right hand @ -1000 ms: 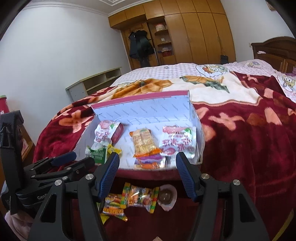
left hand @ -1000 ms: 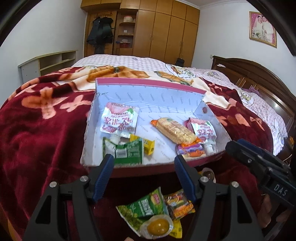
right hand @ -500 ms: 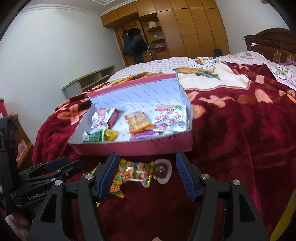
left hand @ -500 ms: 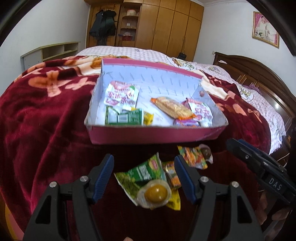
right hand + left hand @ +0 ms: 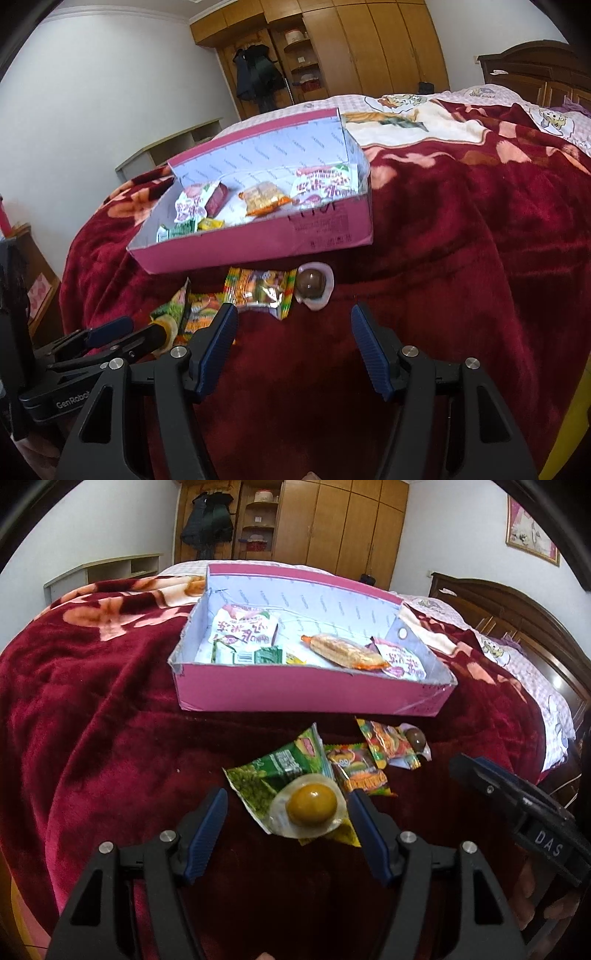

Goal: Organize snacks
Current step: 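Grasp the round yellow egg-shaped candy with the left tool, then grasp a yellow candy packet with the right tool while the left tool holds the egg candy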

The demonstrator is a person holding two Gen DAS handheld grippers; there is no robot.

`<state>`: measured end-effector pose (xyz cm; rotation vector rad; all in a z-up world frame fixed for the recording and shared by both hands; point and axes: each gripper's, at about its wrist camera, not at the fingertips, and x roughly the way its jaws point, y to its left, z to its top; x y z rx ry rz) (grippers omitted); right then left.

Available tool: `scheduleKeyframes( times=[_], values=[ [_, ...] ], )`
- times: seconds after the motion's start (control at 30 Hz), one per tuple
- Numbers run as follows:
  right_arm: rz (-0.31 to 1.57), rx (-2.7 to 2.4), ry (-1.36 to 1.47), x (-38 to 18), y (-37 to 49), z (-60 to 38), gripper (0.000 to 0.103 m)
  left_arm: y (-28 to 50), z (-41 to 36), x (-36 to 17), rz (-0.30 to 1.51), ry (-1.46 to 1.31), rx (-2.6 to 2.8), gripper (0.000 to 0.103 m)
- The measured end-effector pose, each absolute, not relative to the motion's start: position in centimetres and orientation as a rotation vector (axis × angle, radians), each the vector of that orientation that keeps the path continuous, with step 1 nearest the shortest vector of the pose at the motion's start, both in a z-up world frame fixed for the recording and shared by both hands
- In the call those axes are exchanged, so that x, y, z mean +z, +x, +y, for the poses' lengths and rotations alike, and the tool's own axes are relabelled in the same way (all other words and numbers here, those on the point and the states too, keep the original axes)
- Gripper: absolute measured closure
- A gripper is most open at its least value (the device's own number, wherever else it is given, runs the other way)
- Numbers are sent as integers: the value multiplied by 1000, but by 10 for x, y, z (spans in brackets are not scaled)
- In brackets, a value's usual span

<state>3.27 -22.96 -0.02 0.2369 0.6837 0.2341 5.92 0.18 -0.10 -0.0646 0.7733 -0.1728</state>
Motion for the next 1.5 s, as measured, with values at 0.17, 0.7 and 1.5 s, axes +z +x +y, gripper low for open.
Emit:
scheduleKeyframes(
  times=[0.17,0.7,1.5],
  values=[
    [701,234,234,-7,32,-229,38,60,-7,-5,775,-41,-176,40],
    [705,244,269,-14,30,-233,38,63,-12,-11,762,-22,-173,57],
    [692,306,225,-4,18,-203,38,50,38,6,727,-66,-90,60]
  ],
)
